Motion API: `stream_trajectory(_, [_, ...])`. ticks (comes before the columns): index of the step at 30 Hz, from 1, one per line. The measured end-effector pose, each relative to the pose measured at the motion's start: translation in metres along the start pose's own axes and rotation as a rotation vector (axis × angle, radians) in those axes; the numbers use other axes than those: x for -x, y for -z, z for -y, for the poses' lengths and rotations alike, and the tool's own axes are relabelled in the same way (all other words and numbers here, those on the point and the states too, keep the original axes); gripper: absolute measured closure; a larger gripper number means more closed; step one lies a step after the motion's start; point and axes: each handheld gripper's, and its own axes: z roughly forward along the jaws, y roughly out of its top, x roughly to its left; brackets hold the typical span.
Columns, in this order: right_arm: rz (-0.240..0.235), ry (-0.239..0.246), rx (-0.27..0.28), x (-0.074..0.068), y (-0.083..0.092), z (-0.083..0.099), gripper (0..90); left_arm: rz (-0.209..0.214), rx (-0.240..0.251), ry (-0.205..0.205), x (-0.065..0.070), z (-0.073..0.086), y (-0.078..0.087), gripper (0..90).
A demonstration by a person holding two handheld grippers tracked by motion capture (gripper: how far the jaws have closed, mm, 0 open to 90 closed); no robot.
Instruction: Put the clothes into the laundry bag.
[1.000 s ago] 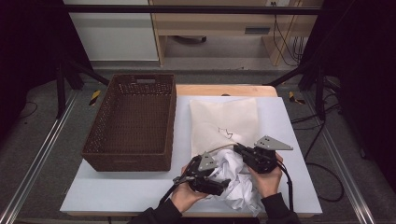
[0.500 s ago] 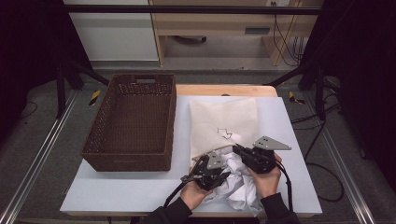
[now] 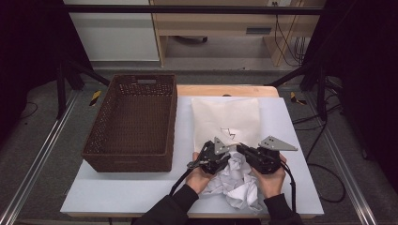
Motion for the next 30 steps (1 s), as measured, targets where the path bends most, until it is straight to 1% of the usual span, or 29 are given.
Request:
stream_trajectory(1, [0.003, 0.002, -0.003, 0.000, -0.001, 0.000, 87.9, 0.000, 0.007, 0.009, 0.002, 0.000, 0.006, 68.9])
stream_trajectory(2, [0.006, 0.006, -0.005, 0.000, -0.001, 0.001, 87.9, 0.001, 0.016, 0.012, 0.003, 0.000, 0.012, 61.2])
stream_trajectory(4, [0.008, 0.008, -0.005, 0.000, -0.001, 0.001, 87.9, 0.009, 0.039, 0.010, 0.006, -0.001, 0.025, 49.1])
stream_trajectory(5, [0.009, 0.004, -0.004, 0.000, -0.001, 0.001, 87.9, 0.023, 0.057, 0.011, 0.007, -0.001, 0.034, 45.4])
stream_trajectory(6, [0.009, 0.003, -0.004, 0.000, -0.001, 0.001, 87.9, 0.040, 0.080, 0.002, 0.010, 0.000, 0.044, 41.3])
stream_trajectory(7, [0.011, 0.003, -0.003, 0.000, -0.001, 0.001, 87.9, 0.046, 0.091, 0.000, 0.011, 0.001, 0.050, 36.9])
stream_trajectory(8, [0.011, 0.007, -0.003, 0.000, -0.001, 0.001, 87.8, 0.058, 0.096, -0.010, 0.015, 0.003, 0.057, 34.1])
stream_trajectory(9, [0.010, 0.006, -0.005, 0.000, -0.001, 0.001, 87.8, 0.064, 0.093, -0.023, 0.018, 0.006, 0.060, 32.2])
stream_trajectory(10, [0.010, 0.006, -0.005, -0.001, -0.001, 0.001, 87.8, 0.061, 0.084, -0.034, 0.020, 0.009, 0.061, 31.1])
stream_trajectory(11, [0.009, 0.007, -0.006, -0.001, -0.002, 0.001, 87.8, 0.045, 0.063, -0.047, 0.022, 0.014, 0.059, 29.8])
stream_trajectory(12, [0.009, 0.007, -0.006, -0.001, -0.002, 0.001, 87.8, 0.029, 0.036, -0.057, 0.024, 0.018, 0.055, 28.8])
stream_trajectory(13, [0.009, 0.008, -0.005, -0.001, -0.002, 0.001, 87.7, 0.023, 0.014, -0.052, 0.023, 0.023, 0.049, 27.7])
stream_trajectory(14, [0.008, 0.005, -0.006, -0.001, -0.002, 0.001, 87.7, 0.039, -0.005, -0.024, 0.021, 0.028, 0.039, 26.4])
stream_trajectory(15, [0.006, 0.004, -0.006, -0.001, -0.002, 0.002, 87.7, 0.059, -0.010, 0.008, 0.019, 0.032, 0.032, 25.0])
stream_trajectory(16, [0.006, 0.007, -0.010, -0.001, -0.002, 0.002, 87.7, 0.088, -0.003, 0.033, 0.017, 0.036, 0.027, 24.1])
stream_trajectory(17, [0.008, 0.009, -0.010, -0.001, -0.003, 0.002, 87.7, 0.103, 0.002, 0.048, 0.015, 0.037, 0.023, 24.0])
stream_trajectory(18, [0.007, 0.008, -0.011, -0.002, -0.003, 0.002, 87.7, 0.104, -0.009, 0.059, 0.015, 0.039, 0.019, 25.7])
stream_trajectory(20, [0.002, 0.006, -0.015, -0.002, -0.005, 0.003, 87.8, 0.094, -0.025, 0.040, 0.017, 0.039, 0.014, 35.0])
stream_trajectory(21, [0.000, 0.008, -0.017, -0.002, -0.005, 0.003, 87.9, 0.093, -0.035, 0.032, 0.018, 0.038, 0.014, 41.3])
stream_trajectory(22, [-0.001, 0.008, -0.021, -0.002, -0.005, 0.003, 87.9, 0.097, -0.044, 0.026, 0.019, 0.037, 0.014, 50.0])
stream_trajectory(23, [-0.001, 0.005, -0.020, -0.003, -0.005, 0.003, 87.9, 0.091, -0.048, 0.024, 0.020, 0.036, 0.014, 56.8])
stream_trajectory(24, [0.000, 0.007, -0.022, -0.003, -0.006, 0.003, 87.9, 0.068, -0.054, 0.005, 0.023, 0.033, 0.016, 63.0])
stream_trajectory(25, [-0.001, 0.008, -0.021, -0.003, -0.006, 0.003, 87.9, 0.052, -0.044, -0.008, 0.025, 0.032, 0.017, 68.7])
stream_trajectory(26, [-0.005, 0.004, -0.019, -0.003, -0.005, 0.003, 88.0, 0.050, -0.032, -0.010, 0.026, 0.030, 0.020, 72.8])
stream_trajectory(28, [-0.010, 0.003, -0.012, -0.003, -0.004, 0.002, 88.0, 0.057, 0.010, 0.001, 0.027, 0.025, 0.025, 76.1])
stream_trajectory(30, [-0.015, 0.000, 0.000, -0.003, -0.001, 0.000, 88.1, 0.055, 0.037, 0.002, 0.027, 0.019, 0.029, 77.5])
